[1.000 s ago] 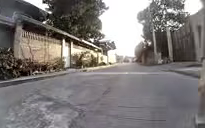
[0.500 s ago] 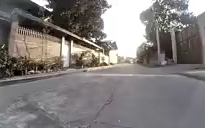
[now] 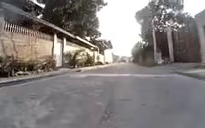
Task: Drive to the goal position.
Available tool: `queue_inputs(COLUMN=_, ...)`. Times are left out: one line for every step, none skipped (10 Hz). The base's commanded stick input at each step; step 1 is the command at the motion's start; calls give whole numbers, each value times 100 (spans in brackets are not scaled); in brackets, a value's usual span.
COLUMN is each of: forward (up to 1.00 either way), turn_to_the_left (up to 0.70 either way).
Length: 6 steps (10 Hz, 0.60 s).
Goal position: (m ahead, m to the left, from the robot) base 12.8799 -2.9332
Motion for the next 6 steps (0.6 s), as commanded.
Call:
queue_inputs(forward=100, turn_to_the_left=-40)
queue_inputs(forward=100, turn_to_the_left=-40)
queue_inputs(forward=100, turn_to_the_left=-40)
queue_inputs(forward=100, turn_to_the_left=-40)
queue_inputs(forward=100, turn_to_the_left=-40)
queue_inputs(forward=100, turn_to_the_left=-30)
